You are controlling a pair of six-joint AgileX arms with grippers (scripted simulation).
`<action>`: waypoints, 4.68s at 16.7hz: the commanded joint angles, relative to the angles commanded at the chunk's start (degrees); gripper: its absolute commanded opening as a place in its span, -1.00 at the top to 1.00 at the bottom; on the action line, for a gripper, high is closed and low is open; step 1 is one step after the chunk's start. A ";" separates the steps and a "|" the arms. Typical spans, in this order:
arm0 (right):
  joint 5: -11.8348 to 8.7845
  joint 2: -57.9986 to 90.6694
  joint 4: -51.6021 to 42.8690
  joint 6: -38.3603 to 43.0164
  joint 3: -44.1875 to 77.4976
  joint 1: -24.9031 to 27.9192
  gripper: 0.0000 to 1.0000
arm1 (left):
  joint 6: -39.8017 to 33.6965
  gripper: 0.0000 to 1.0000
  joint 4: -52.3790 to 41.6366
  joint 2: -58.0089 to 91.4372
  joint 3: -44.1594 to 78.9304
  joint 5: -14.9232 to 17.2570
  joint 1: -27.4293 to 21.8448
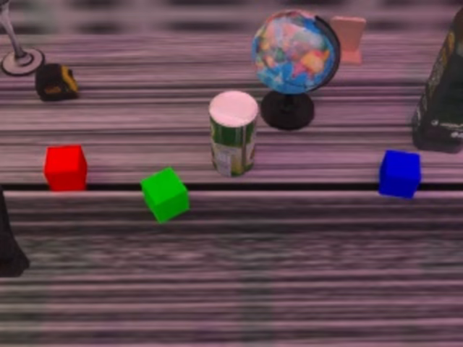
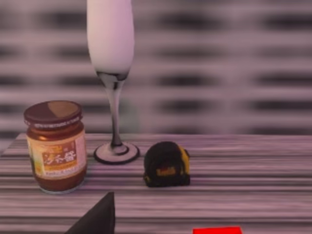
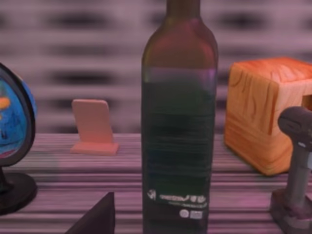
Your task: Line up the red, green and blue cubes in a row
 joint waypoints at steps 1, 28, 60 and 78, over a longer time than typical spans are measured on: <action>0.00 0.00 0.00 0.00 0.00 0.00 -1.00 | 0.00 -1.00 0.00 0.00 0.00 0.00 0.00; 0.00 0.00 0.00 0.00 0.00 0.00 -1.00 | -7.67 -1.00 -63.44 119.64 97.23 0.13 -3.43; 0.00 0.00 0.00 0.00 0.00 0.00 -1.00 | -8.03 0.36 -50.20 133.20 93.40 0.25 -3.57; 0.00 0.00 0.00 0.00 0.00 0.00 -1.00 | -8.01 1.00 -57.40 129.59 98.05 0.00 -2.90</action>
